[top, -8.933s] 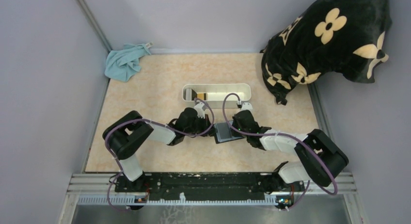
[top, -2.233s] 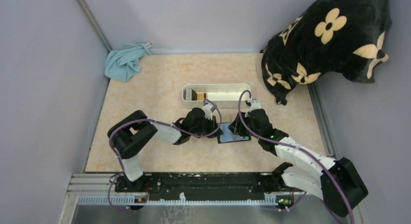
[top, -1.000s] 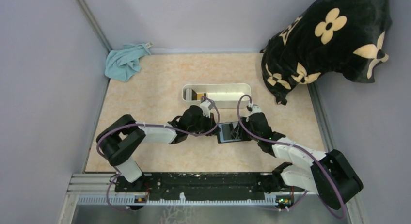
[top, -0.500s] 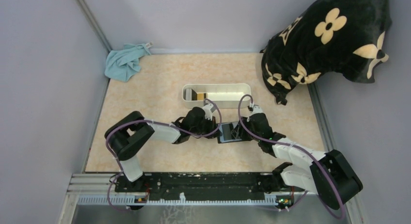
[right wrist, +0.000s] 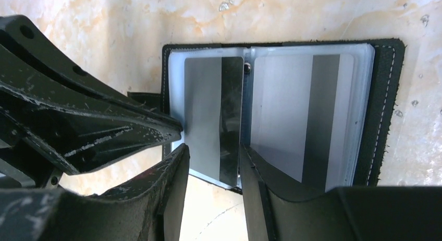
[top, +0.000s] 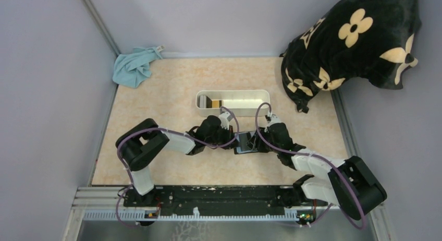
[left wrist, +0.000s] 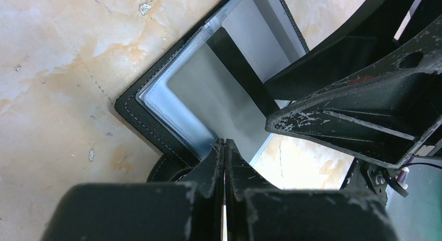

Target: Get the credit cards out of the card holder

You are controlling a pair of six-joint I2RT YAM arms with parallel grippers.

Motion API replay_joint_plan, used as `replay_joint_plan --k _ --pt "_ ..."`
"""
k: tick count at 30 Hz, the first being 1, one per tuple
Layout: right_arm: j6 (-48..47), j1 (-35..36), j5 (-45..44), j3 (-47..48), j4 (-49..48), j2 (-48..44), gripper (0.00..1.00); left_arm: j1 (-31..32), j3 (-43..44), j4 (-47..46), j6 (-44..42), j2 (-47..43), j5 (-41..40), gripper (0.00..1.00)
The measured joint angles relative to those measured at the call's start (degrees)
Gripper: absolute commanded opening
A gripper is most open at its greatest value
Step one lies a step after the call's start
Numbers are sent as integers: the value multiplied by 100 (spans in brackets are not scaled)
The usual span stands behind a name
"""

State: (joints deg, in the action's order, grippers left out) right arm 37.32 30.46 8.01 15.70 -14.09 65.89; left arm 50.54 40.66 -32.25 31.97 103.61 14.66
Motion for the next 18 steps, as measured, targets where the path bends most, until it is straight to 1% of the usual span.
replay_joint_plan --k 5,7,11,14,18 --pt "94 -127 339 -223 -369 20 41 -2 0 -63 20 35 31 0" --pt "166 -221 529 -326 -575 26 38 0 0 -76 20 42 39 0" --pt "275 -345 748 -483 -946 83 27 -2 0 -79 35 44 39 0" --pt "339 -402 813 -527 -1071 111 21 -2 0 -79 37 44 39 0" --pt "376 -411 876 -529 -1174 131 6 -2 0 -79 35 44 39 0"
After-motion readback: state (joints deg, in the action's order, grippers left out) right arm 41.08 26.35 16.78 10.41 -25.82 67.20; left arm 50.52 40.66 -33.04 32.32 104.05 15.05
